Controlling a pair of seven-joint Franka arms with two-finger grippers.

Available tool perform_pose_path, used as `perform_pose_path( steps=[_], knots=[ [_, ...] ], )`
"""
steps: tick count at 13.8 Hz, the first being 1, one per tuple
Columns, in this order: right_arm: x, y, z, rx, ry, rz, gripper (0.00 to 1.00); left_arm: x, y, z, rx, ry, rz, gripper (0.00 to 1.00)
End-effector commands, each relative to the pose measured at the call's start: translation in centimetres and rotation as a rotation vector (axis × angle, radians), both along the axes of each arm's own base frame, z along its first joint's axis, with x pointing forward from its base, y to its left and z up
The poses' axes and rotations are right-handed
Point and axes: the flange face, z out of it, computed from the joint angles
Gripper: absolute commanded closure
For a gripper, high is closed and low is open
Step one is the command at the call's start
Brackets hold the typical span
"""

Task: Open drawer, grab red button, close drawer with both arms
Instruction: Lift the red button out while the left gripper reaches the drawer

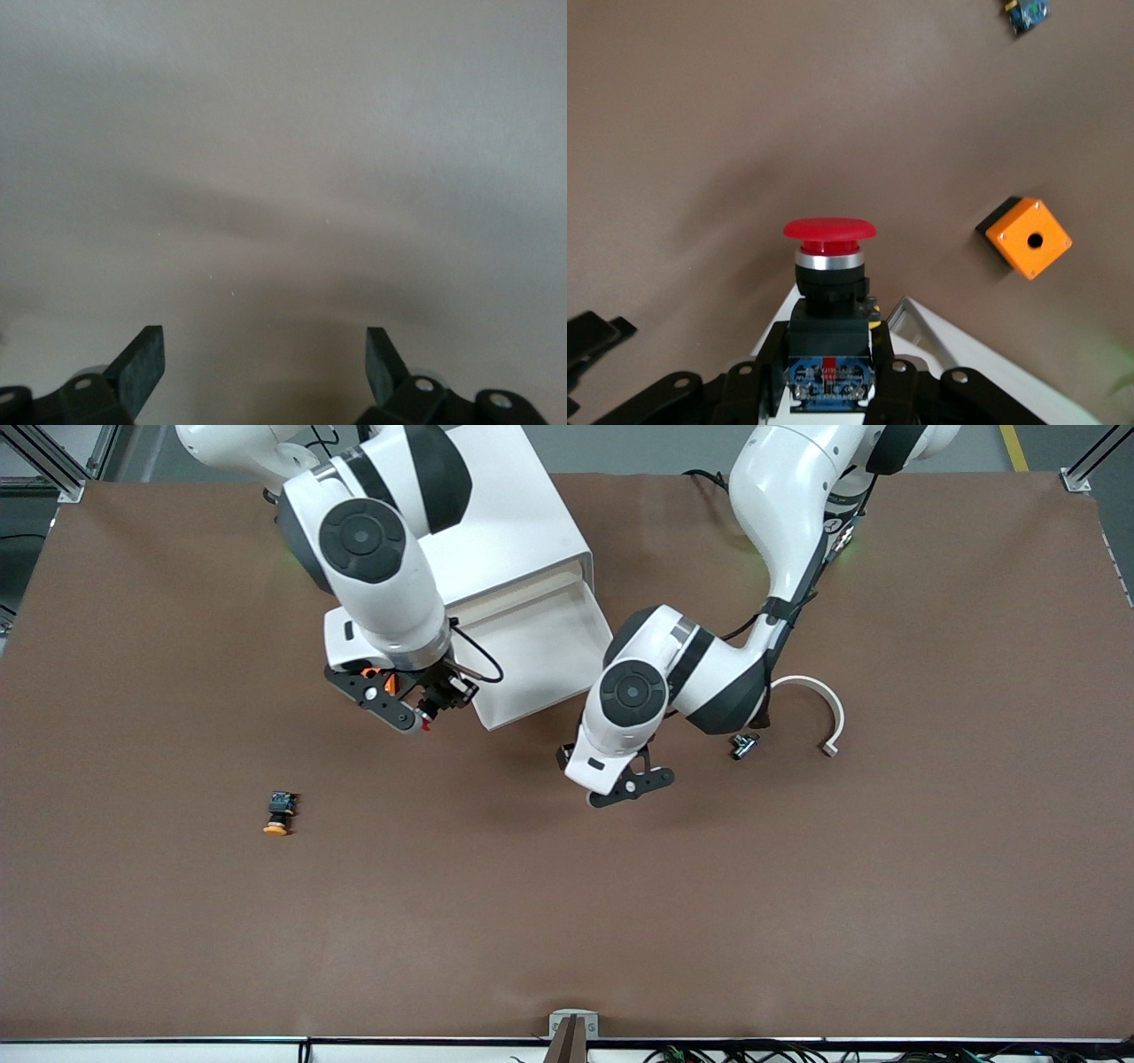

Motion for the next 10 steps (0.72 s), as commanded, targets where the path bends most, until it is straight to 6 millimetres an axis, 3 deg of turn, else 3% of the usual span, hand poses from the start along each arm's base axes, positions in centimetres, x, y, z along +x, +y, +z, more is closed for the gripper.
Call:
perform_pose_path(
  steps=[1,6,10],
  knots=[
    [0.9,-2.4,0.8,0.018,-0.002,0.071,1.0,-1.5,-1.5,-0.5,0.008,-0.004,-0.038,0.01],
    [2.7,-5.8,0.2,0.018,0.008,0.159,1.0,-5.0,-4.7,-1.6,0.02,0.011,-0.105,0.01],
    [5.2,-10.8,-1.8,0.039,0.0,0.259,1.0,-7.5,-6.5,-2.3,0.028,0.024,-0.145,0.01]
  ],
)
